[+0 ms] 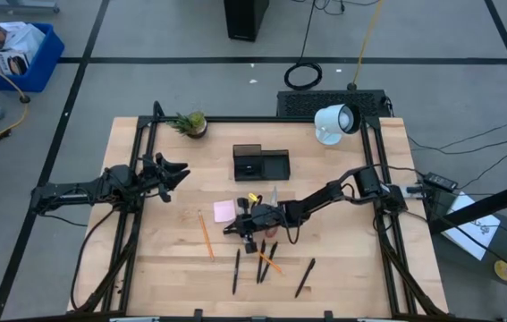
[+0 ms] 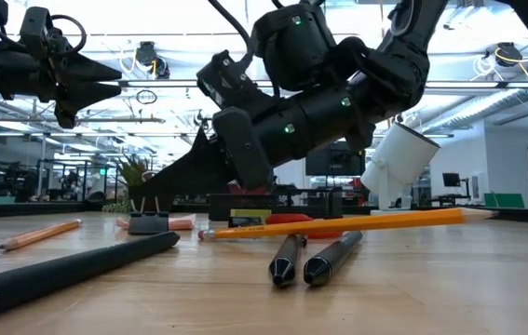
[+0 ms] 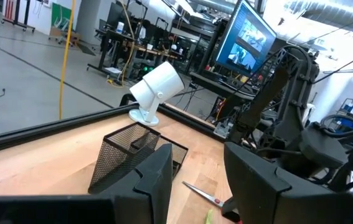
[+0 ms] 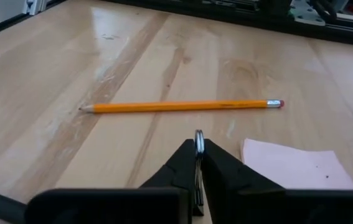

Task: Pick and place office supplies into organizer
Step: Put the left binder clip into the mesh organizer

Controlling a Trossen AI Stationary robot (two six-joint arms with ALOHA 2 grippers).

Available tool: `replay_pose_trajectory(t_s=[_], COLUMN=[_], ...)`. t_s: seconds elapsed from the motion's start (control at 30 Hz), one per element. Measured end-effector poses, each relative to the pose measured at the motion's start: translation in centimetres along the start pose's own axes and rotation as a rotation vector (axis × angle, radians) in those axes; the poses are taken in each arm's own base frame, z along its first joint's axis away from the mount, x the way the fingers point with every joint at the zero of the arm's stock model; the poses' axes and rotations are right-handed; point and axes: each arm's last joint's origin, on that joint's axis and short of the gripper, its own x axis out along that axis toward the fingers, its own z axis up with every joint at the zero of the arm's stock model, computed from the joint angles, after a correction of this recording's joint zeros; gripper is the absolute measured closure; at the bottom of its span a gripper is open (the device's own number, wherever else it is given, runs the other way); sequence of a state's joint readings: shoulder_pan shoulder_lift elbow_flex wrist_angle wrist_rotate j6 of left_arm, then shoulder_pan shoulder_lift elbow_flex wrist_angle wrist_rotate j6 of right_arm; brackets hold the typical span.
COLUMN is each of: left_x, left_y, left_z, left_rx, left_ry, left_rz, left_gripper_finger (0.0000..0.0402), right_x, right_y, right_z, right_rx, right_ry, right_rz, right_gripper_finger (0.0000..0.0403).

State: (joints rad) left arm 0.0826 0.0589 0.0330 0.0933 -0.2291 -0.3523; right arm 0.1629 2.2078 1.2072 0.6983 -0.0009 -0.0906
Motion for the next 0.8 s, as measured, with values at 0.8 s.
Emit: replay_pose_trajectory(t_s=[0.8], left_x=[0.0], left_y=[0.0], left_z=[-0.1], left_rx=[-0.023], left_ry=[0.007], left_rz=[0.003], left_gripper_finger=[0.0254], right_x=[-6.7], right_y=[-4.8], right_z=[5.8], right_rx=[-0.115], right_ry=[0.092], right_rz=[-0.339], right_gripper_finger=[0.0395])
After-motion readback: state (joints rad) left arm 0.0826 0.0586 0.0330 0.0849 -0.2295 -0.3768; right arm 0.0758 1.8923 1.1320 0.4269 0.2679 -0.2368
